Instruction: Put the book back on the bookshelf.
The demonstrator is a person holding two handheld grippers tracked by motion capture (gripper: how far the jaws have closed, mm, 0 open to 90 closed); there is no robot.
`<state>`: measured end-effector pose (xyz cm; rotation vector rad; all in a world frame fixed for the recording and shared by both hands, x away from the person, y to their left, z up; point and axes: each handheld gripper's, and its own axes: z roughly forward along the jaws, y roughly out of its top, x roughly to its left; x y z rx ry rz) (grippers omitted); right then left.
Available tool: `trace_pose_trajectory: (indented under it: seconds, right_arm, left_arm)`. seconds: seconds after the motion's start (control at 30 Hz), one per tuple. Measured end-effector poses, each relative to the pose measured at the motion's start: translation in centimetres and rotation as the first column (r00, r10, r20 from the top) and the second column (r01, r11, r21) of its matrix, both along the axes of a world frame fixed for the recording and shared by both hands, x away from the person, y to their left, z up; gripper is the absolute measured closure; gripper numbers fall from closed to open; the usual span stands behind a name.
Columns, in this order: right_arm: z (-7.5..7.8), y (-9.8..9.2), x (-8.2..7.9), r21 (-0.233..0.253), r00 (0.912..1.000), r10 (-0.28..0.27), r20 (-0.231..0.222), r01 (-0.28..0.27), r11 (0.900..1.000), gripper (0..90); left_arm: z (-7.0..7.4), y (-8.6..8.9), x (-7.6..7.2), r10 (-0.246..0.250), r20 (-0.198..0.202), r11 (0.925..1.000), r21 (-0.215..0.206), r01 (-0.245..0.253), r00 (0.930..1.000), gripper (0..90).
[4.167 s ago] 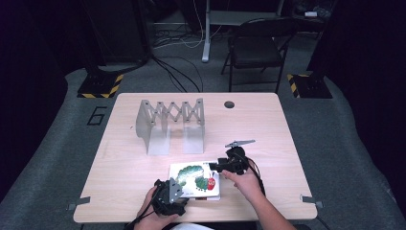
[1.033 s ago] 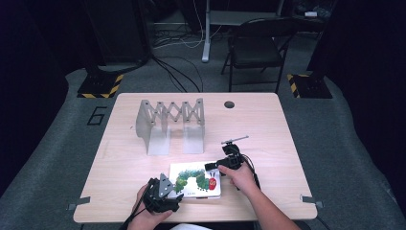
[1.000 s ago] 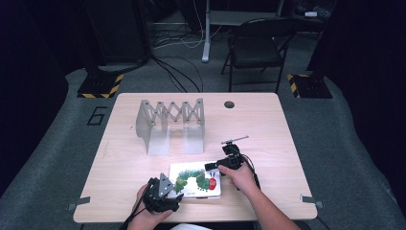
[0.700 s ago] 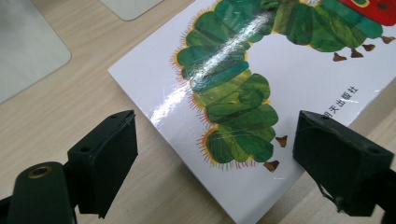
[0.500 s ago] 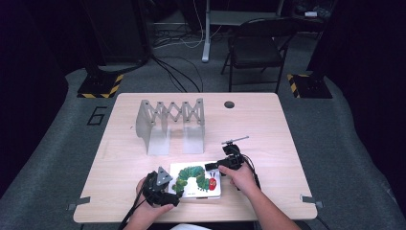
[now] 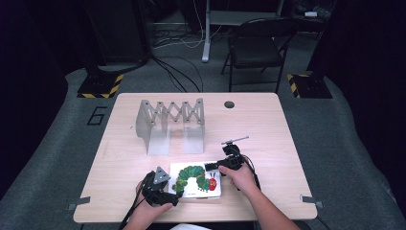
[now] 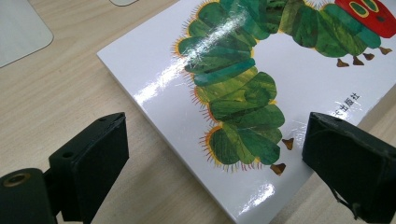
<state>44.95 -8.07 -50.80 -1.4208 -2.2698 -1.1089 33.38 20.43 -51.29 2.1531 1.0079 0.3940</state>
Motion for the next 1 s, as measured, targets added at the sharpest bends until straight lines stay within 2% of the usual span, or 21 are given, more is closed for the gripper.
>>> trace_pose_trajectory:
  seconds: [0.03, 0.13, 0.17, 0.27, 0.33, 0.37, 0.5, 0.8, 0.83, 0.87, 1.0]
  right_arm:
    - [0.0, 0.0, 0.0, -0.003, 0.9999, 0.005, 0.009, -0.005, 1.000, 43.0]
    - [0.0, 0.1, 0.0, -0.021, 0.9990, 0.027, 0.036, -0.027, 0.999, 42.4]
    - [0.1, 0.1, 0.0, -0.024, 0.9992, 0.026, 0.030, -0.026, 0.999, 42.5]
    - [0.2, -0.1, 0.0, -0.016, 0.9986, 0.039, 0.037, -0.038, 0.999, 44.1]
    - [0.4, -0.2, -0.1, -0.006, 0.9985, 0.038, 0.040, -0.038, 0.999, 45.4]
    - [0.5, -0.2, -0.1, -0.003, 0.9982, 0.038, 0.045, -0.038, 0.999, 46.1]
    - [0.9, -0.3, -0.3, 0.000, 0.9956, 0.056, 0.074, -0.056, 0.998, 47.5]
    - [1.9, -0.3, -0.9, -0.021, 0.9890, 0.085, 0.121, -0.083, 0.996, 49.5]
    - [2.1, -0.3, -1.0, -0.023, 0.9879, 0.085, 0.130, -0.083, 0.996, 50.0]
    - [2.3, -0.3, -1.1, -0.023, 0.9868, 0.089, 0.135, -0.086, 0.996, 50.7]
    - [3.0, -0.4, -1.5, -0.018, 0.9807, 0.100, 0.168, -0.098, 0.995, 53.5]
  left_arm:
    - [0.0, 0.0, 0.0, -0.006, -0.006, 1.0000, -0.004, 0.006, 1.0000, 7.3]
    - [-0.1, -0.1, -0.2, 0.005, 0.017, 1.0000, -0.005, -0.005, 0.9998, 7.4]
    - [-0.1, -0.1, -0.2, 0.005, 0.011, 1.0000, -0.005, -0.005, 0.9999, 7.4]
    - [-0.2, 0.0, -0.3, 0.011, 0.006, 0.9997, -0.020, -0.011, 0.9999, 7.4]
    - [-0.1, 0.1, -0.2, 0.002, -0.003, 0.9999, -0.013, -0.002, 1.0000, 7.5]
    - [-0.2, 0.1, -0.2, 0.009, 0.003, 0.9998, -0.020, -0.009, 1.0000, 7.5]
    - [-0.2, 0.3, -0.1, 0.003, -0.022, 0.9994, -0.035, -0.004, 0.9997, 7.5]
    - [-0.3, 0.3, -0.1, 0.003, -0.040, 0.9984, -0.056, -0.005, 0.9992, 7.7]
    - [-0.3, 0.3, -0.1, -0.001, -0.057, 0.9978, -0.066, -0.003, 0.9984, 7.9]
    - [-0.4, 0.2, -0.1, 0.001, -0.056, 0.9971, -0.077, -0.005, 0.9984, 7.9]
    - [-0.5, 0.1, -0.1, -0.030, -0.065, 0.9962, -0.084, 0.024, 0.9974, 9.3]
